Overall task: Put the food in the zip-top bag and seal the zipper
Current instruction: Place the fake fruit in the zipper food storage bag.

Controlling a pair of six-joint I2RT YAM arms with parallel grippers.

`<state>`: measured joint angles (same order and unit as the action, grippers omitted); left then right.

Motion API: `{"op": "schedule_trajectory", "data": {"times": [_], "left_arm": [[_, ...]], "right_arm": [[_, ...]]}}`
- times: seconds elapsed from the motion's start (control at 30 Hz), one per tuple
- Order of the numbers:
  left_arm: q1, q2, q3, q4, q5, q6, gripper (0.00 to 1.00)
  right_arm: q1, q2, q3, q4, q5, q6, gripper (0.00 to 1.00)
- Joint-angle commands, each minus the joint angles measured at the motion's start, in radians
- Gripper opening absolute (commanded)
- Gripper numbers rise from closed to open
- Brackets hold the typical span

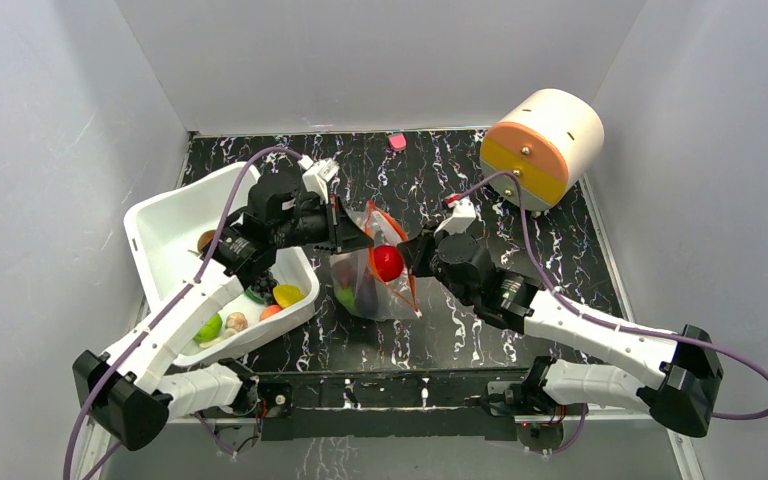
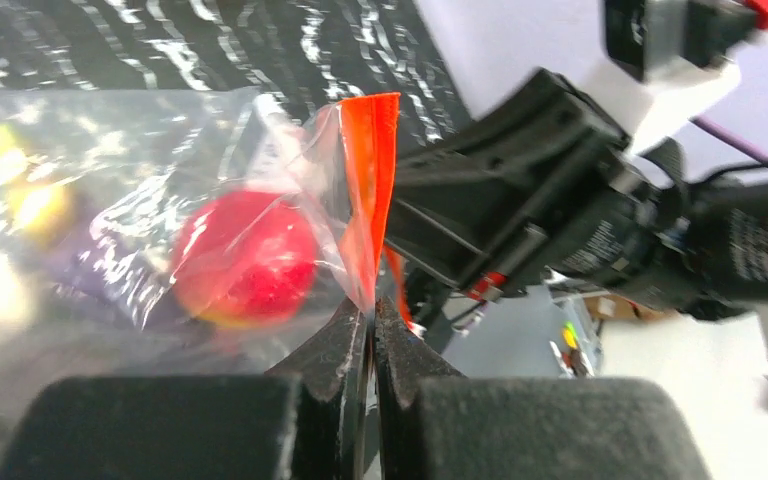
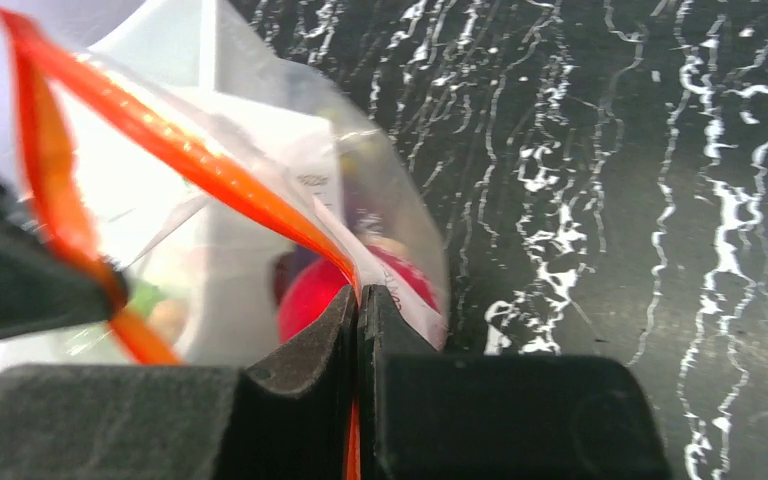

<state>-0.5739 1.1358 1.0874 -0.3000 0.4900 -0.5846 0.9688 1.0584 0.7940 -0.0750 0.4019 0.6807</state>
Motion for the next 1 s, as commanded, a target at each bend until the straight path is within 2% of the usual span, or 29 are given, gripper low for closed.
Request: {"op": "schedule_trajectory", "data": {"times": [0.0,0.17,0.37,0.4,0.5,0.57,0.67,0.83,0.97], "left_arm": [[-0.006,0.000,-0.060,0.231,0.243,-0.094,0.00],[-0.006,0.045,-0.063,0.203,0.236,-0.033,0.00],[-0.006,0.121,0.017,0.088,0.119,0.032,0.03],[-0.006,0.136,0.045,0.058,0.111,0.042,0.06],[-0.007,0.145,0.094,0.026,0.105,0.055,0.34],[-0.006,0.131,0.112,0.006,0.071,0.067,0.44],[-0.007,0.103,0.148,-0.066,-0.036,0.108,0.51],[-0.004,0.101,0.248,-0.310,-0.415,0.183,0.64],[0.006,0.139,0.348,-0.451,-0.623,0.224,0.73]], "right_arm": [[-0.019,-0.029,0.017,-0.030,0.063,-0.039,0.00],[-0.019,-0.098,0.045,-0.057,0.059,-0.041,0.00],[-0.019,-0.164,0.046,-0.066,0.045,-0.049,0.00],[-0.019,-0.162,0.042,-0.079,0.057,-0.048,0.00],[-0.019,-0.165,0.039,-0.109,0.066,-0.033,0.00],[-0.020,-0.184,0.027,-0.097,0.067,-0.026,0.00],[-0.019,-0.208,0.024,-0.087,0.079,-0.028,0.00],[-0.019,-0.206,0.038,-0.091,0.069,-0.042,0.00],[-0.019,-0.204,0.046,-0.103,0.060,-0.045,0.00]]}}
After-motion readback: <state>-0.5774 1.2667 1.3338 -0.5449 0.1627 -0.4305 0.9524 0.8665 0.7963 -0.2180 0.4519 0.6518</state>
